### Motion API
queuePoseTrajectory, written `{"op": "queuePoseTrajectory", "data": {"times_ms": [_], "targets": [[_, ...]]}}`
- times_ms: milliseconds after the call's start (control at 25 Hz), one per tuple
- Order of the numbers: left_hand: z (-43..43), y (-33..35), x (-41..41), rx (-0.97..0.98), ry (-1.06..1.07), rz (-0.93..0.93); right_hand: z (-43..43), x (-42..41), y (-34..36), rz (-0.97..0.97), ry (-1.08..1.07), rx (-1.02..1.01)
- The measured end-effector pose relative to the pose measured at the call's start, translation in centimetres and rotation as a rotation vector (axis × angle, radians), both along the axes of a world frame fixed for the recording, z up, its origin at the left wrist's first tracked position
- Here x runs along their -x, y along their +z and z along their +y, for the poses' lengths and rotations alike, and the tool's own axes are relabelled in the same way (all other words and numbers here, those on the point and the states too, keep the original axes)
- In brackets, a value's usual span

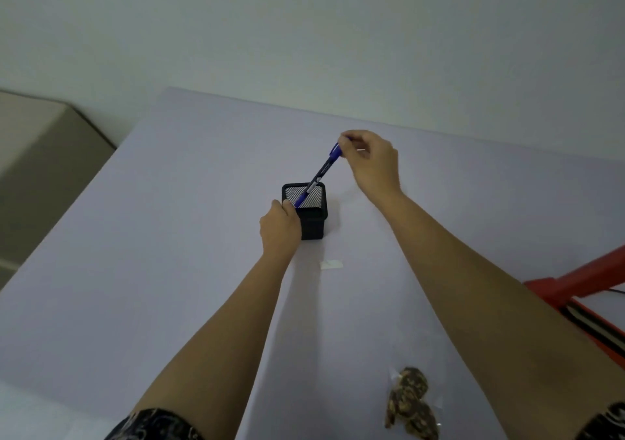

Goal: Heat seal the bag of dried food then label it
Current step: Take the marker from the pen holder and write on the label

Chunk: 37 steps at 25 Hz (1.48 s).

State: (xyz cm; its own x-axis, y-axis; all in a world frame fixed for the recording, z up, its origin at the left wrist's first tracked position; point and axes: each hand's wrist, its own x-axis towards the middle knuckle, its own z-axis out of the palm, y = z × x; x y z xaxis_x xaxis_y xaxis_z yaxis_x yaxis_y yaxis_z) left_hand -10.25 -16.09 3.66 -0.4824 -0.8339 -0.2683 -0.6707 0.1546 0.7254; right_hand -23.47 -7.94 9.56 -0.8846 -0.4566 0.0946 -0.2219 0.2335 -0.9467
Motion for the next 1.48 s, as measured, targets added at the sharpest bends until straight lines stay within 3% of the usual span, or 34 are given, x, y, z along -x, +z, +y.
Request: {"op": "queuePoseTrajectory", "data": {"times_ms": [120,200,320,440,560,680,840,960,1040,1160,1240,1360,1480], "targets": [[0.4,2.6,-0.4,0.134,0.015,0.244,2.5,1.0,2.3,-0.062,-0.032,0.11],[1.5,4.9,-1.0,0.146,-0.113,0.388,4.0,1.1,3.2,-0.078,-0.052,0.121],[3.7,6.6,-1.7,0.093,-0.388,0.344,5.5,0.9,3.7,-0.117,-0.101,0.109],[5.4,7.0,-1.6,0.134,-0.388,0.343,6.8,0.1,4.5,-0.167,-0.157,0.162],[7.2,7.7,-1.5,0.147,-0.401,0.38,7.6,-1.6,4.5,-0.334,-0.192,0.159],[9.3,8.4,-2.0,0.184,-0.482,0.338,8.1,-3.7,3.3,-0.547,-0.136,0.151],[11.3,8.9,-2.4,0.159,-0.53,0.25,8.1,-4.6,2.8,-0.614,-0.22,0.065],[12.2,8.7,-3.6,-0.141,-0.428,0.274,9.4,-3.4,3.0,-0.721,-0.339,0.188],[12.1,7.8,-4.7,-0.285,-0.353,0.306,10.4,-2.2,2.8,-0.678,-0.304,0.126],[10.7,5.1,-6.4,-0.204,-0.303,0.241,9.8,-2.9,1.8,-0.603,-0.188,0.083],[9.1,3.3,-7.7,-0.095,-0.31,0.115,9.8,-4.9,0.4,-0.636,-0.173,0.107],[4.3,-2.3,-10.5,0.024,-0.133,-0.097,7.8,-7.9,-5.2,-0.789,-0.19,0.098],[1.6,-3.1,-11.3,0.16,-0.182,-0.185,8.5,-9.9,-6.6,-0.663,-0.215,0.15]]}}
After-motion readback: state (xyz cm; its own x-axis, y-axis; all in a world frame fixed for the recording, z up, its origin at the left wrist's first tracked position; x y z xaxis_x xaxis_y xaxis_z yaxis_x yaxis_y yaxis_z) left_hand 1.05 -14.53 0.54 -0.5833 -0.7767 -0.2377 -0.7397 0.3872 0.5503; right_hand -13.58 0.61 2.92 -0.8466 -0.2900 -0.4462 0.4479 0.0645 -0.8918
